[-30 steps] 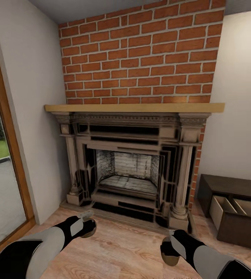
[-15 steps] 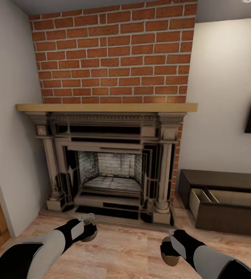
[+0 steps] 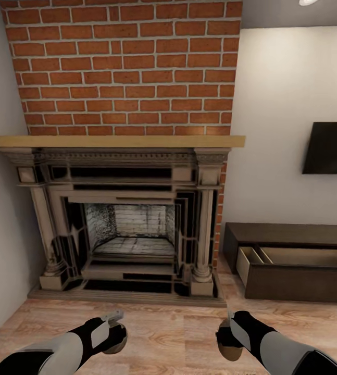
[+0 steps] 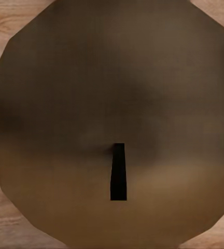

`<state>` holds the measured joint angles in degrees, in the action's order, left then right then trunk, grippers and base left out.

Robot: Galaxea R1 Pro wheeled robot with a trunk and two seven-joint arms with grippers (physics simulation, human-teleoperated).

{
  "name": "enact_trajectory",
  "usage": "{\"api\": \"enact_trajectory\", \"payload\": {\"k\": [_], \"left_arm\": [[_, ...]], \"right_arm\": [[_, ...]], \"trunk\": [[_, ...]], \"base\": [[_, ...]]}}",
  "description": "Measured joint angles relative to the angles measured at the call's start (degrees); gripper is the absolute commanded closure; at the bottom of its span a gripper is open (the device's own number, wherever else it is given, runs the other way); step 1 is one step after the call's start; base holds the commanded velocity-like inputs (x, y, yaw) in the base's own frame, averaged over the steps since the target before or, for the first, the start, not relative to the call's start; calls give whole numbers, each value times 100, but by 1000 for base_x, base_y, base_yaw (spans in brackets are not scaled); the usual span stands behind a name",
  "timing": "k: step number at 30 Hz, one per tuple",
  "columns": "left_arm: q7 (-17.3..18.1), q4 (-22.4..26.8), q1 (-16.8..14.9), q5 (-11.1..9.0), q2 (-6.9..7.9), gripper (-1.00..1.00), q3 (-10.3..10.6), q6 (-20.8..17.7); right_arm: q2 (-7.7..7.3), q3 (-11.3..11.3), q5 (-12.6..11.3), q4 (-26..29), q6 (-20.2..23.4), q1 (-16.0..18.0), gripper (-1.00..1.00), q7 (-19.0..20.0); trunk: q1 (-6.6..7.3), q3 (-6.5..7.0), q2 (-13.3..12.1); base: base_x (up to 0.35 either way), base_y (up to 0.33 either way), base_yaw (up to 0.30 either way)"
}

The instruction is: Place each of the two pumpkins and all three candles from the living room inside a cabinet in the living room (use any cabinet), then make sure every cabinet is closed, and position the cauldron so it is next to a table in the living room.

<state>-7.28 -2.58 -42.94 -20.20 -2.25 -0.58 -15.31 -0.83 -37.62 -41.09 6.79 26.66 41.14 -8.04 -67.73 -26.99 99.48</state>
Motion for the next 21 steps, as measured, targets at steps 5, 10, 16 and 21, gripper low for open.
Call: {"api": "enact_trajectory", "payload": {"k": [5, 10, 16, 21], "left_arm": [[1, 0, 4, -1, 7, 100, -5, 0], [1, 0, 5, -1, 7, 100, -9, 6], [1, 0, 5, -1, 12, 100, -9, 8], [2, 0, 5, -2, 12, 100, -10, 8]], "right_arm": [[0, 0, -1, 1, 0, -1, 100, 0], [0, 0, 1, 0, -10, -1, 100, 0], [0, 0, 2, 0, -17, -1, 100, -1], [1, 0, 4, 0, -18, -1, 100, 5]], "trunk": [[0, -44, 0], [1, -89, 0], [1, -143, 0], [1, -161, 1]], "base": [[139, -113, -124], [172, -140, -108], [224, -189, -74], [232, -207, -9]]}}
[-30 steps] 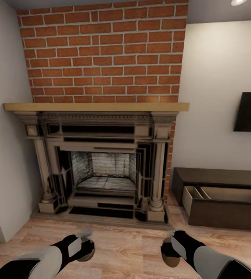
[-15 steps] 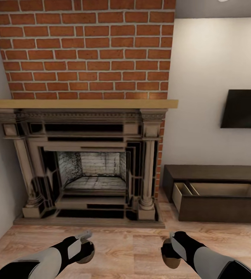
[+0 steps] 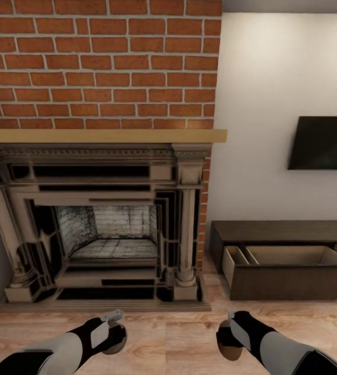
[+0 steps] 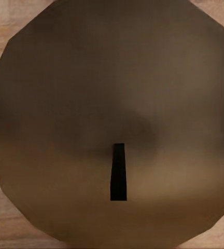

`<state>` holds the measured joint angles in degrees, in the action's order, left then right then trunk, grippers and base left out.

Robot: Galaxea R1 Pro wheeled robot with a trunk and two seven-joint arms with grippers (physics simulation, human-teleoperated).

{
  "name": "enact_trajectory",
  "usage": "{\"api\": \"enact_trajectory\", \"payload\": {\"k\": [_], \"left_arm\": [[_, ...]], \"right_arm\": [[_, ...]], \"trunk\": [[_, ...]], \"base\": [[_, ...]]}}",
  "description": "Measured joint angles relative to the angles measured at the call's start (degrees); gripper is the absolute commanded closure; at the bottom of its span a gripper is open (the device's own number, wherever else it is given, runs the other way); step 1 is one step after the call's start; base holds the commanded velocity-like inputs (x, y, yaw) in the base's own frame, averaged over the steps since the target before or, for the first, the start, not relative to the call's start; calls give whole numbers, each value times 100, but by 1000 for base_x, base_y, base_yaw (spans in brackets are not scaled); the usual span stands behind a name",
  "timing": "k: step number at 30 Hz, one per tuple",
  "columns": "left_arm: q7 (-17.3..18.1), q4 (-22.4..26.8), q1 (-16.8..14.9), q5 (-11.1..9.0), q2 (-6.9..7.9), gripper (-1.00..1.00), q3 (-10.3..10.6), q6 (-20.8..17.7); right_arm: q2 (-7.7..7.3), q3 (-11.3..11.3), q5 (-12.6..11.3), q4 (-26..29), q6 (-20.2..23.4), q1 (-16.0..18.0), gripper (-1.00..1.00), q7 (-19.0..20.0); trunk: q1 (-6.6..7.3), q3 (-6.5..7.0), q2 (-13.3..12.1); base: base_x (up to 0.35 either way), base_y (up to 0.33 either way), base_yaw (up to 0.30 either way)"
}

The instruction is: Place each of the two pumpkins and all three candles from the living room inside a cabinet in the living room (use any cabinet), then make sure every cabinet is closed, and position the cauldron so it is next to a table in the living room.

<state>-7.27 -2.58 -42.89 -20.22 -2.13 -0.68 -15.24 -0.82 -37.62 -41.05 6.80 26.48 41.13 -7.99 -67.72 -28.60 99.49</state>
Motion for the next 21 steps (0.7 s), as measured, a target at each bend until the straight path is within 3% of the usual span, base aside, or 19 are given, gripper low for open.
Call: {"api": "enact_trajectory", "payload": {"k": [8, 21], "left_arm": [[1, 1, 1, 0, -2, 100, 2, 0], [1, 1, 1, 0, -4, 100, 9, 0]], "right_arm": [[0, 7, -8, -1, 0, 1, 100, 1], [-8, 8, -8, -1, 0, 1, 100, -1]], "trunk": [[-1, -2, 0], [-4, -3, -1]], "base": [[166, -259, -209], [-52, -308, -295]]}}
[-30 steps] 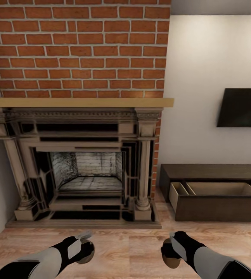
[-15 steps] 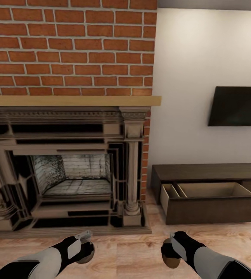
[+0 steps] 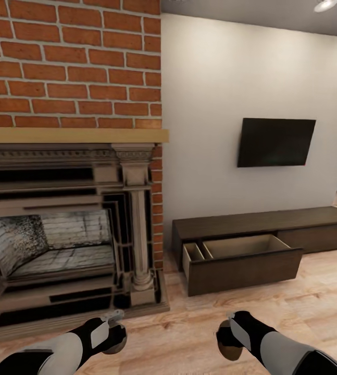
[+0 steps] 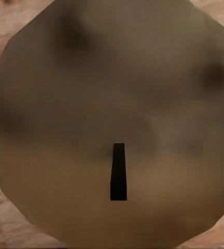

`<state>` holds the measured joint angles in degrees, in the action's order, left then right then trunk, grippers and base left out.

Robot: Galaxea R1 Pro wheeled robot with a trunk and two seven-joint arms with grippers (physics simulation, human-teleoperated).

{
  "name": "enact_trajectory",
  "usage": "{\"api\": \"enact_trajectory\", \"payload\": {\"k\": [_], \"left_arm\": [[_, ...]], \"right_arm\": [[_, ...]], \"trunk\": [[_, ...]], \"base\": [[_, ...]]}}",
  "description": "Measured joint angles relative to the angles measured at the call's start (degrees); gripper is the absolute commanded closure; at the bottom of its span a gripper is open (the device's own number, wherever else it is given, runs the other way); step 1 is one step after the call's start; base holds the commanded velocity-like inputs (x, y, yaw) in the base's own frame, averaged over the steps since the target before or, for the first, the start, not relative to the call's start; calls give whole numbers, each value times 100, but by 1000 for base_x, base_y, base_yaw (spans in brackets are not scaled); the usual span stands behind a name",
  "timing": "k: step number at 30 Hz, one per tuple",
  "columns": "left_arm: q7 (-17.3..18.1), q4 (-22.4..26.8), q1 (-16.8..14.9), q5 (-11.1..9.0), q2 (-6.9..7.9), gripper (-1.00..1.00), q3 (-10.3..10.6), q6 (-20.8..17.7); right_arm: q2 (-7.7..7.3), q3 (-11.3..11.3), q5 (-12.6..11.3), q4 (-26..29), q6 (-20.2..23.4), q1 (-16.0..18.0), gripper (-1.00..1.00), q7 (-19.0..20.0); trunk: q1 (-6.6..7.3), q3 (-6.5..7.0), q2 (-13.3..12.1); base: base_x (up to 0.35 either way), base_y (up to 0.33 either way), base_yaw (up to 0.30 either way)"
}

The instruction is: Place each of the two pumpkins and all three candles from the living room inside a cabinet in the living room (use any cabinet), then make sure every cabinet is closed, and position the cauldron so it is next to a table in the living room.

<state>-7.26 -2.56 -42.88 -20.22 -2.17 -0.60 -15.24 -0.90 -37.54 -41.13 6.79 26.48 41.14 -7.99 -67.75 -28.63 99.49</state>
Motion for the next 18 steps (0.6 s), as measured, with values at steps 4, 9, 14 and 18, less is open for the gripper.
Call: {"api": "enact_trajectory", "payload": {"k": [4, 9, 14, 18], "left_arm": [[0, 0, 0, 0, 0, 100, 0, 0], [0, 0, 0, 0, -1, 100, 0, 0], [0, 0, 0, 0, -3, 100, 0, 0], [0, 0, 0, 0, -7, 100, -1, 0]], "right_arm": [[1, 1, -1, 0, 0, 0, 100, -1], [0, 0, -1, 0, 0, 0, 100, -1], [2, 1, -2, 0, 0, 0, 100, -4], [1, 0, -1, 0, 0, 0, 100, -4]], "trunk": [[0, 0, 0], [0, 0, 0], [1, -2, 0], [1, -13, 0]], "base": [[-151, -292, -296], [-156, -289, -296], [-68, -299, -295], [-6, -312, -254]]}}
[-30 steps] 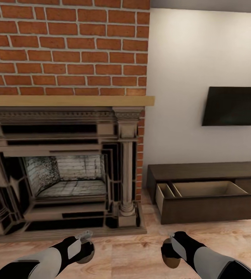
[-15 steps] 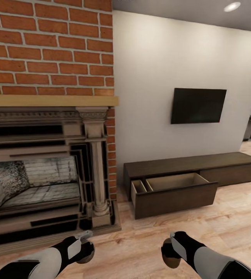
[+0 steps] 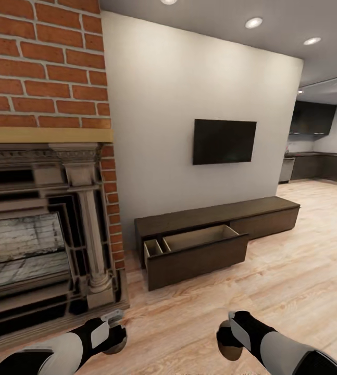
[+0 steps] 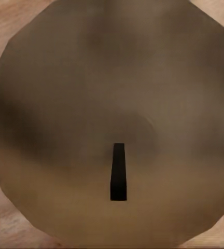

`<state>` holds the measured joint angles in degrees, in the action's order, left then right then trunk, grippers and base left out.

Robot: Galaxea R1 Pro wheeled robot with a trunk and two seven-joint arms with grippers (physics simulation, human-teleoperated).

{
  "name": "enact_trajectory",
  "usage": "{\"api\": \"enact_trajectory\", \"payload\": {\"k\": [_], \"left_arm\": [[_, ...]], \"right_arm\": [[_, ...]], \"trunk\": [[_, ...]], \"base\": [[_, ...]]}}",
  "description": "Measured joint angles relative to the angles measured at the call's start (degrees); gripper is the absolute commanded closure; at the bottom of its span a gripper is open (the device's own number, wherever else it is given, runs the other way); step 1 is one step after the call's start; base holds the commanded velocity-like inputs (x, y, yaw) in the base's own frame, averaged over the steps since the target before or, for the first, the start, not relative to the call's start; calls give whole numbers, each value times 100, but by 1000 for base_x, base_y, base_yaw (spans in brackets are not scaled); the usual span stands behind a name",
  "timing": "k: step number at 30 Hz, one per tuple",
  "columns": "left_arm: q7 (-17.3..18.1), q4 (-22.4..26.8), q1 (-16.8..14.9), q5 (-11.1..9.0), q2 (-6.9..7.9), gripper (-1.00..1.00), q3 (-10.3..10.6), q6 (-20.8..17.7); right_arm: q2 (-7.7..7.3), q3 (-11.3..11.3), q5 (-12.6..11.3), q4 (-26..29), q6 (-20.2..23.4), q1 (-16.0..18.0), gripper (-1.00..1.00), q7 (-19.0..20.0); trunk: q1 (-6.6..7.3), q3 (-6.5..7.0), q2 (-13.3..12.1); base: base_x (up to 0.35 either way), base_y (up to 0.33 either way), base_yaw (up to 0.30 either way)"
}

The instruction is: Place each of the two pumpkins and all three candles from the living room inside a cabinet in the living room (use any cabinet), then make sure every cabinet is closed, and position the cauldron so it is next to a table in the living room.

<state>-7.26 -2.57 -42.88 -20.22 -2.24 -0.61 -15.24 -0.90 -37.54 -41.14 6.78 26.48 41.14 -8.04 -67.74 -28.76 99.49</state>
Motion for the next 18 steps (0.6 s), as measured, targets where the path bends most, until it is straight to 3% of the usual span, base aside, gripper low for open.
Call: {"api": "enact_trajectory", "payload": {"k": [10, 18], "left_arm": [[0, 0, 0, 0, -2, 100, 0, 0], [0, 0, 0, 1, -2, 100, 1, 0]], "right_arm": [[7, -4, 7, 0, 0, 0, 100, -1], [8, -8, 9, 1, 0, 0, 100, -1]], "trunk": [[0, -65, 0], [2, -115, 0]], "base": [[2, -313, -142], [185, -293, -4]]}}
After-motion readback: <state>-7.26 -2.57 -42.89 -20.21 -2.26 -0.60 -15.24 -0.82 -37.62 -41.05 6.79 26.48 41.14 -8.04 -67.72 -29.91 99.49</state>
